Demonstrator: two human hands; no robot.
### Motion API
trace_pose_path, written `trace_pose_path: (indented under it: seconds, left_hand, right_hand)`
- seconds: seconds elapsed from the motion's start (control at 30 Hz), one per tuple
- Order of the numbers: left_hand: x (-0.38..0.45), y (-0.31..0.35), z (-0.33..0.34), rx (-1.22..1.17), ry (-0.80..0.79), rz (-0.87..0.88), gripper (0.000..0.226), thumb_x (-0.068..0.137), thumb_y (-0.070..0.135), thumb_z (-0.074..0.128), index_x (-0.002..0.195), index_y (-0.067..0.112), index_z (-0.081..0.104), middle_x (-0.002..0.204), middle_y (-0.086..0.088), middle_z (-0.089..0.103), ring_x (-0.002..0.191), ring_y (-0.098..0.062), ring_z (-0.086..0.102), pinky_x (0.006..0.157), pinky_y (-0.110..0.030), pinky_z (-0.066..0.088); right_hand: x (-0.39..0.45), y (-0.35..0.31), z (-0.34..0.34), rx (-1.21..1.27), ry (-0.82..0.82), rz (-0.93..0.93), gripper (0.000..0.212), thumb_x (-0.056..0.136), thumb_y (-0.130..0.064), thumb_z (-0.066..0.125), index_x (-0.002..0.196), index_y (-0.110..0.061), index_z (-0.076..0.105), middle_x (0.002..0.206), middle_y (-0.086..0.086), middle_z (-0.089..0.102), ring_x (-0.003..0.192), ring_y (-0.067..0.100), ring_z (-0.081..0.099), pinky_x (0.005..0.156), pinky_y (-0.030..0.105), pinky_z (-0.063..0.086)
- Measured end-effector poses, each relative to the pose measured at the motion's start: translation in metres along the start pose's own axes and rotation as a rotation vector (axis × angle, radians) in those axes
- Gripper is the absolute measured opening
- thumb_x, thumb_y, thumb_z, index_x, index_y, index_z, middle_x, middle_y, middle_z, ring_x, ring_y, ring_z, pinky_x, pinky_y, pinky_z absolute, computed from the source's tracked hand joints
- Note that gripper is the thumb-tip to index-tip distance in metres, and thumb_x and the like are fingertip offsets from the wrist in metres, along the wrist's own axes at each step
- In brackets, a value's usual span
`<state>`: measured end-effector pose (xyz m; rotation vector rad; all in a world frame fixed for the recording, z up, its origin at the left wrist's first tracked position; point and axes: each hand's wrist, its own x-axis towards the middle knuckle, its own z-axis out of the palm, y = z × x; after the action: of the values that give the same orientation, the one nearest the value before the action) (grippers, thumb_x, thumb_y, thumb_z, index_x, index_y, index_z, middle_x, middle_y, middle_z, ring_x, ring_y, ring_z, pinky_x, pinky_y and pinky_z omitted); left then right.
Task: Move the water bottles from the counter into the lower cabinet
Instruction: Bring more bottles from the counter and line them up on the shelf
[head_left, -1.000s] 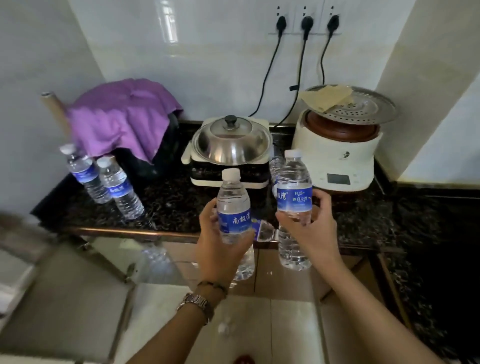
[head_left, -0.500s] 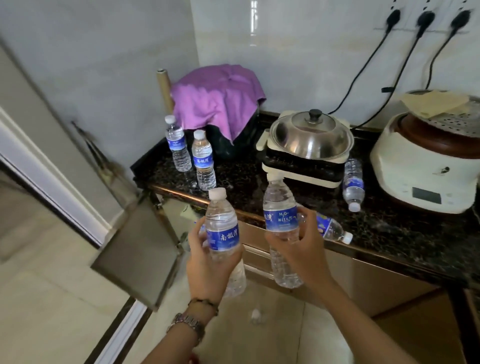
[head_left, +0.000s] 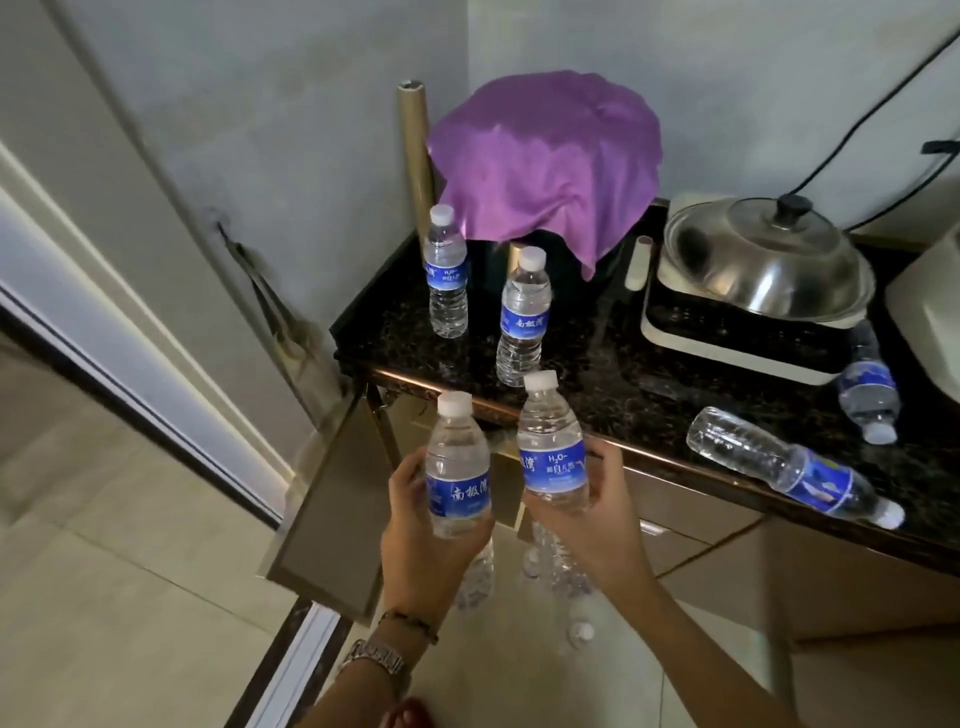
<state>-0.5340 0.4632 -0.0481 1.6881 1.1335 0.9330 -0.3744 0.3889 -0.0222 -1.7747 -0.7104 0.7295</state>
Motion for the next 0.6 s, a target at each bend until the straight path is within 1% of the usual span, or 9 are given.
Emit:
trace_pose_path:
  seconds: [0.07,0.13,0.2,0.27,0.33,0.4,0.5,0.6]
  left_hand:
    - [0.013,-0.017,-0.010,0.003,-0.033,-0.016,0.090,0.061,0.021,0.085,0.133,0.029,0.031,0.115,0.026,0.050,0.101,0.017,0.053,0.074,-0.002,0.045]
    - [0.020,-0.030,-0.014,0.006,-0.048,-0.031,0.089,0.061,0.022,0.084,0.132,0.028,0.031,0.114,0.026,0.050,0.099,0.019,0.052,0.073,0.000,0.044]
    - [0.025,-0.042,-0.016,0.004,-0.046,-0.046,0.087,0.061,0.020,0.084,0.131,0.026,0.032,0.115,0.026,0.050,0.100,0.018,0.053,0.074,0.000,0.043]
    - [0.028,-0.054,-0.014,0.003,-0.031,-0.065,0.087,0.061,0.018,0.084,0.131,0.025,0.033,0.115,0.026,0.050,0.101,0.017,0.053,0.074,0.000,0.043]
    - [0.030,-0.066,-0.008,0.009,-0.004,-0.081,0.088,0.060,0.016,0.085,0.130,0.028,0.032,0.115,0.027,0.049,0.101,0.016,0.054,0.075,-0.001,0.044]
    - [0.034,-0.081,0.000,0.013,0.029,-0.102,0.090,0.059,0.017,0.085,0.128,0.034,0.031,0.114,0.027,0.051,0.100,0.013,0.056,0.074,-0.003,0.046]
    - [0.041,-0.114,0.018,0.021,0.085,-0.115,0.089,0.057,0.019,0.085,0.127,0.035,0.032,0.113,0.032,0.051,0.100,0.006,0.059,0.076,-0.009,0.050]
    - [0.048,-0.153,0.036,0.013,0.114,-0.108,0.090,0.058,0.015,0.085,0.127,0.036,0.031,0.115,0.035,0.051,0.102,0.003,0.059,0.079,-0.013,0.051]
  right_hand:
    - [0.006,0.003,0.022,0.008,0.007,0.026,0.073,0.065,-0.024,0.086,0.121,-0.034,0.041,0.094,-0.022,0.063,0.082,-0.013,0.062,0.068,0.020,0.050]
    - [0.011,0.010,0.038,0.000,0.010,0.037,0.071,0.065,-0.026,0.086,0.117,-0.039,0.039,0.092,-0.024,0.061,0.081,-0.015,0.061,0.066,0.017,0.047]
    - [0.016,0.017,0.049,-0.026,0.006,0.042,0.071,0.065,-0.029,0.085,0.117,-0.040,0.038,0.091,-0.025,0.059,0.080,-0.020,0.059,0.062,0.010,0.045]
    - [0.022,0.026,0.058,-0.031,-0.005,0.050,0.067,0.065,-0.031,0.085,0.111,-0.040,0.038,0.089,-0.026,0.057,0.080,-0.023,0.057,0.056,0.007,0.046]
    - [0.030,0.038,0.065,-0.040,-0.015,0.025,0.060,0.061,-0.039,0.083,0.105,-0.039,0.043,0.088,-0.024,0.060,0.082,-0.017,0.060,0.059,0.006,0.047]
    - [0.039,0.054,0.073,-0.039,-0.031,-0.006,0.062,0.056,-0.045,0.079,0.107,-0.040,0.043,0.087,-0.025,0.066,0.084,-0.010,0.063,0.062,0.008,0.049]
    - [0.057,0.085,0.085,-0.022,-0.085,-0.047,0.067,0.056,-0.042,0.080,0.111,-0.039,0.041,0.095,-0.041,0.061,0.086,-0.007,0.064,0.065,0.009,0.050]
    - [0.073,0.128,0.102,-0.014,-0.122,-0.055,0.068,0.058,-0.038,0.081,0.113,-0.038,0.041,0.096,-0.037,0.063,0.085,-0.003,0.066,0.064,0.011,0.051]
